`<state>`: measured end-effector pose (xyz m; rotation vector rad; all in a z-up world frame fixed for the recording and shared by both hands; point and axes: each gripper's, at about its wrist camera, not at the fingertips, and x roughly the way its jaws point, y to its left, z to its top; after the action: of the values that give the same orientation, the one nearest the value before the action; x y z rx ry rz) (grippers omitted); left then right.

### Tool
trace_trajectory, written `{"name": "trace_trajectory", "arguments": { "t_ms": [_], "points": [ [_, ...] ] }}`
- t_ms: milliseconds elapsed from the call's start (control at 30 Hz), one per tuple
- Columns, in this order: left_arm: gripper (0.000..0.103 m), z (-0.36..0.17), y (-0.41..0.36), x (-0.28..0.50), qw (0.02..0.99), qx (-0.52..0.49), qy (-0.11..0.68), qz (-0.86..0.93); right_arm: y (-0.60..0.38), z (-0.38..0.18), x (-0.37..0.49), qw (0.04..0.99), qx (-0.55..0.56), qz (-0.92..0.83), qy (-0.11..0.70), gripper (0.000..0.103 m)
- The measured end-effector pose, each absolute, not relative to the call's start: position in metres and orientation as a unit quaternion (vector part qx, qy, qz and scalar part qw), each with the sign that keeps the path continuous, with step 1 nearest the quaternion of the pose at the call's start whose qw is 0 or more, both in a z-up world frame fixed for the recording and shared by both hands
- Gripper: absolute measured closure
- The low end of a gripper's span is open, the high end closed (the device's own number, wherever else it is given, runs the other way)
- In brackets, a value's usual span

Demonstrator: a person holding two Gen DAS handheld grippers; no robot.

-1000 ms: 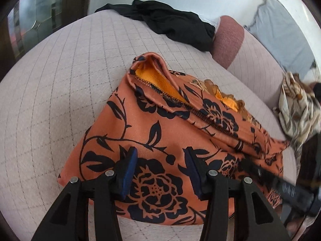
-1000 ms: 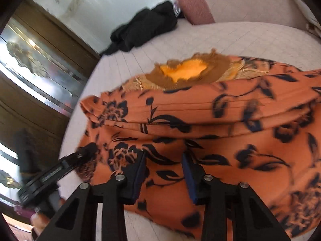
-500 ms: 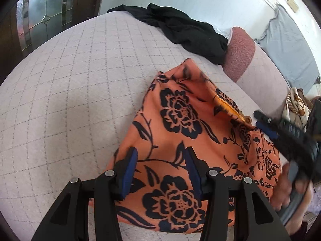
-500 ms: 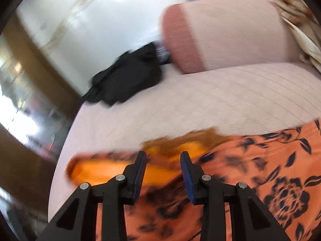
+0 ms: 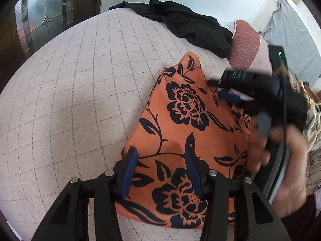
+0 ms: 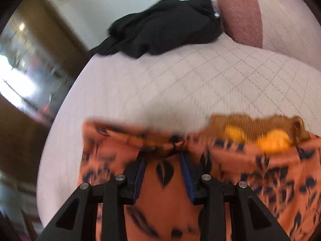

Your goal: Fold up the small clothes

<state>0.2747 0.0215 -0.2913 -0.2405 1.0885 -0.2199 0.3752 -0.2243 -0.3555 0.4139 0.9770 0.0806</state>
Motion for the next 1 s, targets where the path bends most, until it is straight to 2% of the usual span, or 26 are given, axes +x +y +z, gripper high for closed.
{"name": "trace_trajectory", "arguments": {
  "t_ms": [133,300,433,533,667,767,900,1000],
  "points": [
    [0.053,-0.287,0.015,0.284,0.848,-0.112,0.508,-0.097,-0.251,-0.337,0.378,0.872,0.242,0.014,0.425,0.064],
    [0.053,-0.275,-0.004,0.281,0.865,-0.083,0.485,-0.101,-0.285,-0.312,0.319,0.892,0.225,0.002,0.391,0.064],
    [0.038,-0.268,-0.030,0.271,0.876,-0.036,0.468,-0.114,-0.320,-0.301,0.245,0.905,0.184,-0.045,0.381,0.064],
    [0.036,-0.274,-0.042,0.269,0.874,-0.007,0.472,-0.113,-0.352,-0.312,0.192,0.901,0.150,-0.109,0.391,0.064],
    [0.034,-0.296,-0.049,0.273,0.854,0.005,0.508,-0.112,-0.383,-0.338,0.151,0.879,0.176,-0.145,0.419,0.064],
    [0.032,-0.301,-0.051,0.280,0.859,0.025,0.500,-0.105,-0.393,-0.361,0.139,0.868,0.186,-0.148,0.435,0.063],
    [0.032,-0.302,-0.043,0.288,0.862,0.002,0.500,-0.083,-0.386,-0.351,0.136,0.876,0.166,-0.150,0.428,0.064],
    [0.032,-0.301,-0.045,0.285,0.868,0.022,0.491,-0.073,-0.371,-0.345,0.132,0.892,0.178,-0.110,0.401,0.063]
  ]
}}
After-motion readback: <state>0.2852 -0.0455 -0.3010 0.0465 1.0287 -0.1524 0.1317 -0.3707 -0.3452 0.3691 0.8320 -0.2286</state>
